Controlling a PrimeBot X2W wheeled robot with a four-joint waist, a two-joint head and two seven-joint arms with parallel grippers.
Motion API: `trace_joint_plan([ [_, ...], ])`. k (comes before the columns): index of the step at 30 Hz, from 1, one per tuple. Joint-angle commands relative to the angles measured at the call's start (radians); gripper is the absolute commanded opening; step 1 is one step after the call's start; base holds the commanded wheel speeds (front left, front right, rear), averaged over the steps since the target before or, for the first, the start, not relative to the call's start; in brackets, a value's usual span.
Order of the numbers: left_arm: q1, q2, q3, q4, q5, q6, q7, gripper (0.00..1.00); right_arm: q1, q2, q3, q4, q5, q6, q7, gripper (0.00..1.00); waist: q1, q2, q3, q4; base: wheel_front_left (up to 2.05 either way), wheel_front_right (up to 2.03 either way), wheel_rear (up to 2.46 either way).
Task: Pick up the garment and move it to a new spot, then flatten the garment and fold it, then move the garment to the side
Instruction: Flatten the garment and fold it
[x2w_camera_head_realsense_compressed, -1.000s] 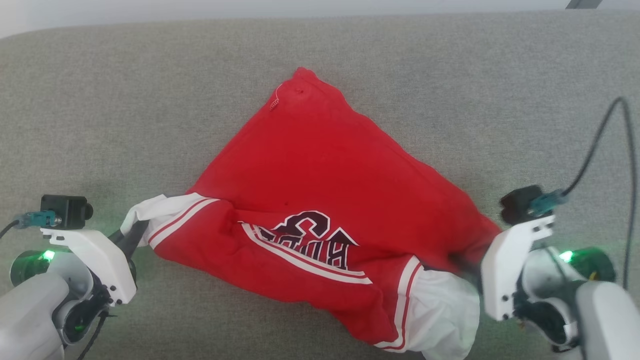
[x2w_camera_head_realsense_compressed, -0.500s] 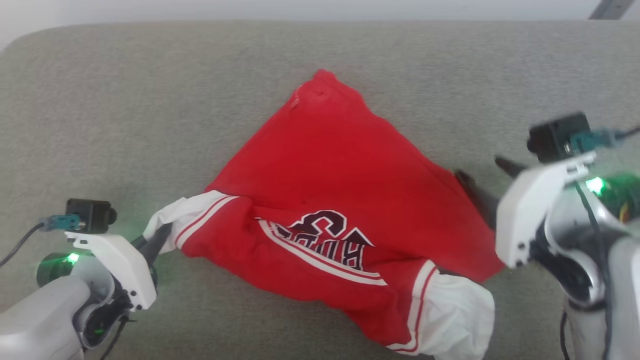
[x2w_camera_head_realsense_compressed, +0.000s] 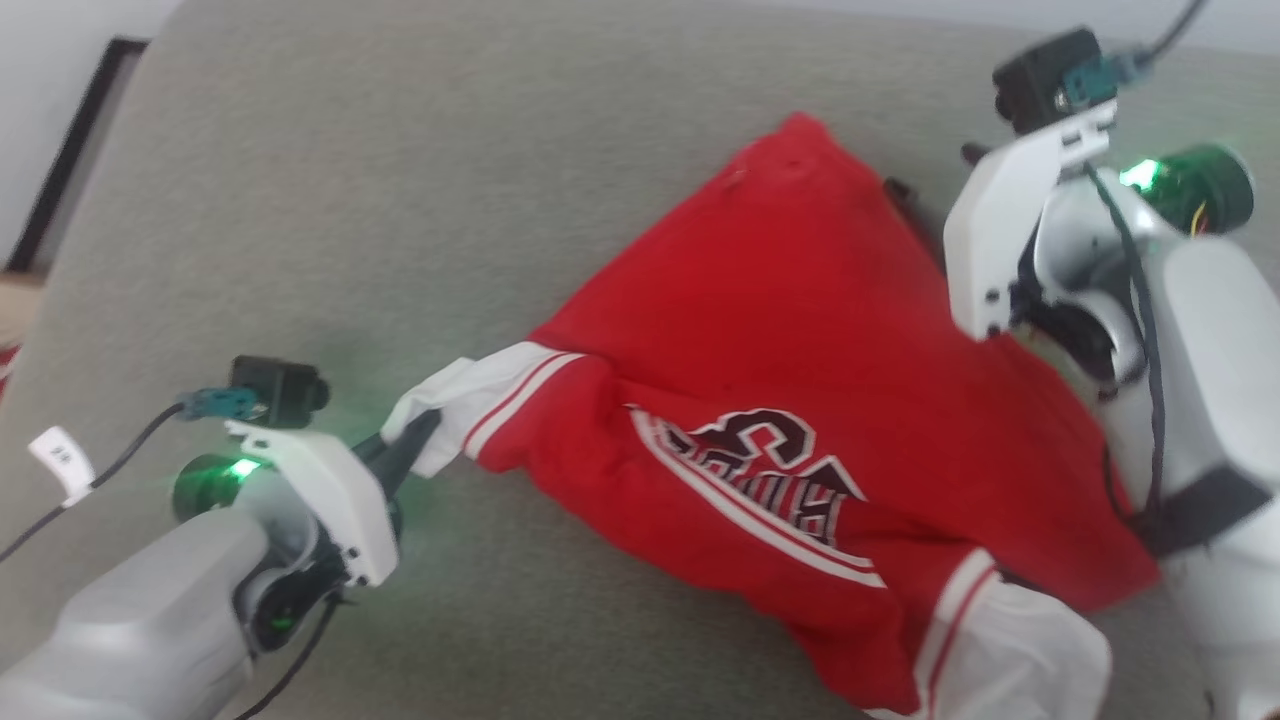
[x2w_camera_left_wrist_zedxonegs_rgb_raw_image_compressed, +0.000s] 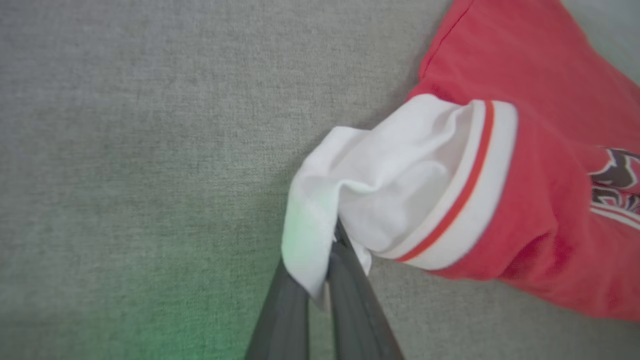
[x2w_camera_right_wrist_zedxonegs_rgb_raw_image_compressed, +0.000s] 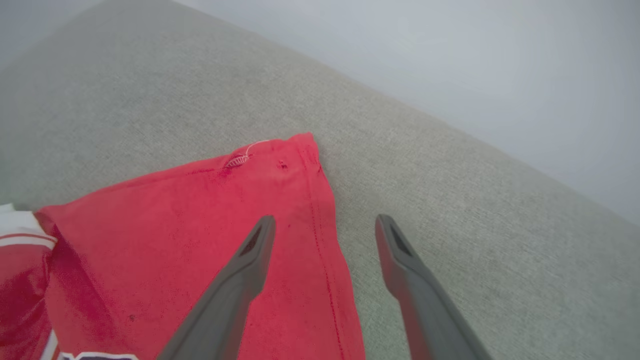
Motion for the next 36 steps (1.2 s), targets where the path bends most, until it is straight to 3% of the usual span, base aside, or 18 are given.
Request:
trace_joint_plan([
  [1,-0.015,-0.014,-0.003,0.003,0.018,-0.004,0.000,0.00,-0.035,-0.006,0.011,0.042,0.005,-0.001,-0.012,1.00,0.0000,0.0002,0.023,0.047,0.00,0.00,0.00],
  [7,-0.046,-0.064,-0.012,0.027,0.027,-0.014,0.004,0.00,-0.200,-0.013,0.083,0.314,0.008,-0.001,-0.056,1.00,0.0000,0.0002,0.053,0.127,0.00,0.00,0.00],
  [13,-0.070,-0.114,-0.024,0.035,0.035,-0.016,0.011,0.00,-0.316,-0.025,0.165,0.545,0.000,-0.001,-0.015,1.00,0.0000,0.0002,0.078,0.187,0.00,0.00,0.00],
  [22,-0.077,-0.132,-0.040,0.020,0.019,-0.017,0.008,0.00,-0.324,-0.013,0.296,0.734,0.098,-0.001,0.099,1.00,0.0000,0.0002,0.104,0.215,0.00,0.00,0.00],
  [23,-0.078,-0.131,-0.041,0.021,0.015,-0.015,0.007,0.00,-0.321,-0.014,0.307,0.739,0.115,0.000,0.106,0.95,0.0000,0.0002,0.105,0.214,0.00,0.00,0.00],
  [24,-0.079,-0.128,-0.042,0.023,0.012,-0.015,0.010,0.00,-0.327,-0.020,0.312,0.743,0.128,0.000,0.103,0.04,0.0000,0.0002,0.106,0.212,0.00,0.00,0.00],
  [25,-0.080,-0.125,-0.043,0.026,0.009,-0.015,0.012,0.00,-0.337,-0.023,0.326,0.735,0.133,-0.001,0.095,0.00,0.0000,0.0002,0.107,0.210,0.00,0.00,0.00],
  [30,-0.099,-0.093,-0.042,0.031,-0.006,-0.015,0.014,0.00,-0.407,-0.052,0.340,0.727,0.154,-0.003,0.017,0.00,0.0000,0.0002,0.092,0.178,0.00,0.00,0.00],
  [36,-0.144,-0.030,-0.025,0.049,-0.050,-0.015,0.027,0.00,-0.450,-0.036,0.357,0.697,0.180,-0.003,-0.088,0.00,0.0000,0.0002,0.057,0.110,0.00,0.00,0.00],
])
